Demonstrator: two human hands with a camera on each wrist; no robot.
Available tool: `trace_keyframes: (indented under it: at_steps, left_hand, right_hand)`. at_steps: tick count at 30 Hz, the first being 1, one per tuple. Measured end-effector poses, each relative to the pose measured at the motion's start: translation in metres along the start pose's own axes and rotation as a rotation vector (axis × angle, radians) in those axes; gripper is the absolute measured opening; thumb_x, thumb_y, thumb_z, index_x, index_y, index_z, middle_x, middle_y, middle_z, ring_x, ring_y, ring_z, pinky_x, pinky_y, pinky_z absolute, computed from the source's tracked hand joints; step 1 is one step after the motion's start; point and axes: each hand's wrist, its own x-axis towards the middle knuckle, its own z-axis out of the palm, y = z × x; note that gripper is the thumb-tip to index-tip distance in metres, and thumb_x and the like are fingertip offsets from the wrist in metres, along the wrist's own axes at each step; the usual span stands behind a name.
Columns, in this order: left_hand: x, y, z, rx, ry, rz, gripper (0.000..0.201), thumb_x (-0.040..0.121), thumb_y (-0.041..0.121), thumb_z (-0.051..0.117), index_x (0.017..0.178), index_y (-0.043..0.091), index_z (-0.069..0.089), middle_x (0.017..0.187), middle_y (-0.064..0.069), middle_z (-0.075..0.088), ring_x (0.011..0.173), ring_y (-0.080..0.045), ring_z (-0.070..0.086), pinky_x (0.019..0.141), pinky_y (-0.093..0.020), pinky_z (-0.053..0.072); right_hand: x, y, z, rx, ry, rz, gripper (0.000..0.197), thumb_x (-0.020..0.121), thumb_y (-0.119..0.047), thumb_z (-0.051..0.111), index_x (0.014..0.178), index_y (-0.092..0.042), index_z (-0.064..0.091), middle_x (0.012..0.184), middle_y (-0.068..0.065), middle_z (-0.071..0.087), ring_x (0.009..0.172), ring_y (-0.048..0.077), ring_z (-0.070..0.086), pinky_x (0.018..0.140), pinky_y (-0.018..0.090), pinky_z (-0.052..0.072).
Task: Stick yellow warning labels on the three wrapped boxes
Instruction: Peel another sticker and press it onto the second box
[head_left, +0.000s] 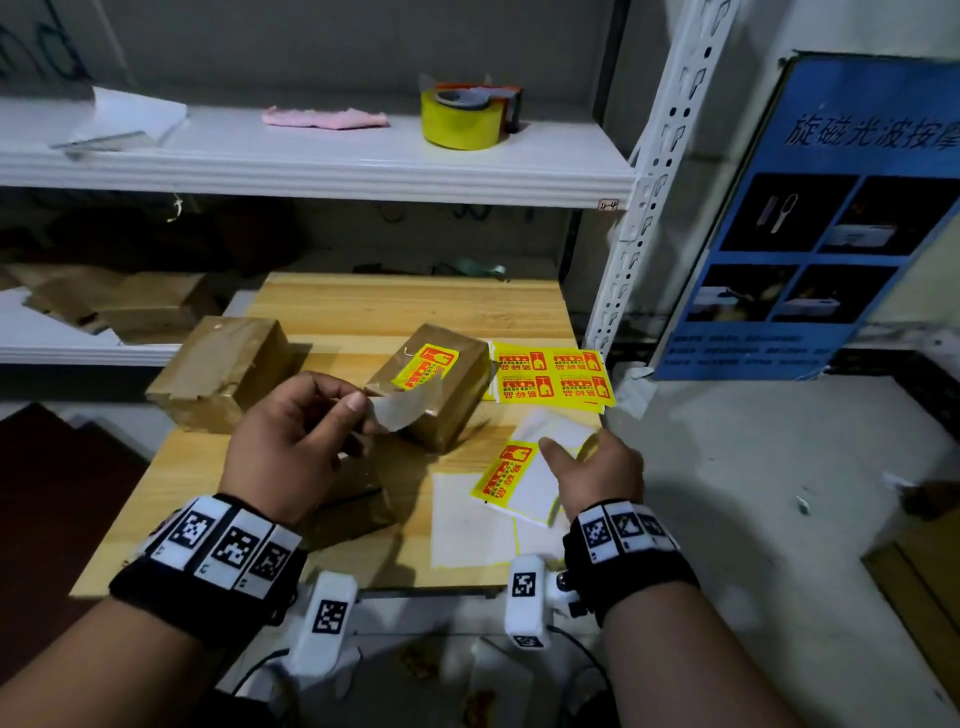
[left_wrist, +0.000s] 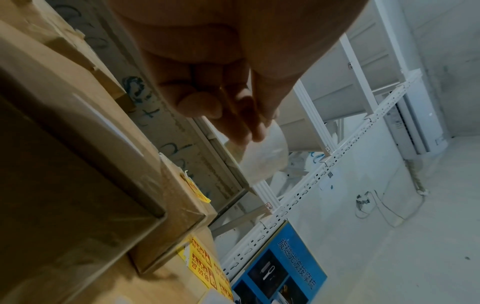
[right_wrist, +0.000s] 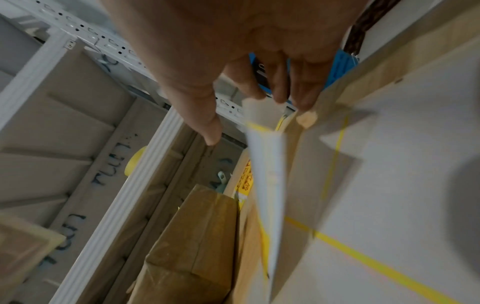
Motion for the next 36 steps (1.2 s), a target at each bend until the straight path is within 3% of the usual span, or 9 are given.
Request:
trace_keyframes:
  at_steps: [4, 8, 12, 17, 20, 24, 27, 30, 36]
  left_hand:
    - [0.001, -0.01, -0.01, 0.054, -0.036, 0.013, 0.006, 0.09, 0.024, 0.069, 0.092, 0.019, 0.073, 0.083, 0.0, 0.078, 0.076, -0.016, 0.075, 0.068, -0.035, 0.061]
    - [0.002, -0.013, -0.019, 0.086, -0.07, 0.077, 0.004, 0.088, 0.019, 0.072, 0.09, 0.017, 0.074, 0.085, 0.007, 0.077, 0.077, -0.01, 0.072, 0.063, -0.013, 0.054]
    - [0.001, -0.017, -0.031, 0.128, -0.094, 0.131, 0.008, 0.084, 0.026, 0.073, 0.089, 0.021, 0.075, 0.084, 0.008, 0.076, 0.082, -0.005, 0.07, 0.066, -0.011, 0.052]
    - [0.001, -0.032, -0.051, 0.037, -0.132, 0.09, 0.025, 0.077, 0.044, 0.081, 0.088, 0.023, 0.077, 0.086, 0.002, 0.077, 0.079, -0.023, 0.072, 0.072, -0.038, 0.06]
    - [0.005, -0.043, -0.06, 0.023, -0.113, 0.053, 0.019, 0.073, 0.039, 0.073, 0.088, 0.028, 0.077, 0.083, -0.003, 0.077, 0.078, -0.036, 0.07, 0.074, -0.051, 0.06]
    - [0.016, -0.048, -0.065, 0.029, -0.102, 0.005, 0.012, 0.077, 0.029, 0.066, 0.085, 0.029, 0.075, 0.086, -0.002, 0.077, 0.083, -0.035, 0.069, 0.076, -0.046, 0.057]
    - [0.031, -0.051, -0.067, 0.063, -0.134, -0.002, 0.007, 0.084, 0.025, 0.069, 0.09, 0.026, 0.072, 0.091, -0.002, 0.075, 0.086, -0.013, 0.069, 0.08, -0.034, 0.056]
    - [0.045, -0.058, -0.065, 0.141, -0.089, -0.015, 0.018, 0.088, 0.011, 0.074, 0.102, 0.021, 0.068, 0.082, 0.003, 0.073, 0.073, 0.003, 0.064, 0.068, -0.013, 0.05]
    - [0.059, -0.069, -0.065, 0.024, -0.005, -0.161, 0.029, 0.08, 0.01, 0.082, 0.103, 0.013, 0.065, 0.078, -0.001, 0.078, 0.072, -0.006, 0.073, 0.068, -0.021, 0.057]
  right_hand:
    - [-0.007, -0.005, -0.002, -0.116, 0.186, -0.096, 0.077, 0.073, -0.068, 0.069, 0.129, -0.016, 0.059, 0.125, 0.018, 0.061, 0.121, 0.04, 0.052, 0.105, 0.046, 0.041]
    - [-0.034, -0.027, 0.013, 0.431, -0.027, -0.239, 0.035, 0.085, -0.05, 0.071, 0.1, -0.017, 0.075, 0.089, 0.0, 0.076, 0.085, 0.019, 0.073, 0.078, 0.036, 0.057]
    - [-0.063, -0.052, 0.034, 0.691, -0.406, 0.015, 0.048, 0.088, -0.058, 0.06, 0.09, -0.012, 0.073, 0.073, 0.004, 0.075, 0.062, 0.019, 0.064, 0.047, 0.026, 0.037]
    - [-0.075, -0.066, 0.057, 0.805, -0.532, 0.016, 0.049, 0.071, -0.063, 0.073, 0.081, -0.015, 0.076, 0.072, 0.009, 0.069, 0.062, 0.021, 0.057, 0.047, 0.027, 0.029]
    - [-0.079, -0.072, 0.07, 0.784, -0.525, -0.067, 0.032, 0.064, -0.053, 0.077, 0.07, -0.022, 0.076, 0.063, 0.01, 0.06, 0.058, 0.023, 0.048, 0.046, 0.028, 0.029]
    - [-0.079, -0.075, 0.082, 0.64, -0.514, -0.213, 0.019, 0.072, -0.037, 0.074, 0.06, -0.023, 0.071, 0.057, 0.0, 0.063, 0.053, 0.017, 0.051, 0.048, 0.025, 0.035]
    - [-0.079, -0.079, 0.088, 0.522, -0.487, -0.344, 0.026, 0.08, -0.032, 0.076, 0.059, -0.02, 0.067, 0.054, -0.004, 0.063, 0.051, 0.01, 0.052, 0.052, 0.024, 0.04]
    - [-0.077, -0.084, 0.094, 0.407, -0.471, -0.411, 0.029, 0.085, -0.03, 0.075, 0.06, -0.02, 0.065, 0.051, -0.009, 0.061, 0.05, 0.005, 0.053, 0.054, 0.021, 0.041]
    - [-0.081, -0.091, 0.109, 0.378, -0.476, -0.426, 0.03, 0.084, -0.027, 0.076, 0.062, -0.01, 0.065, 0.056, -0.007, 0.06, 0.053, 0.002, 0.052, 0.055, 0.016, 0.042]
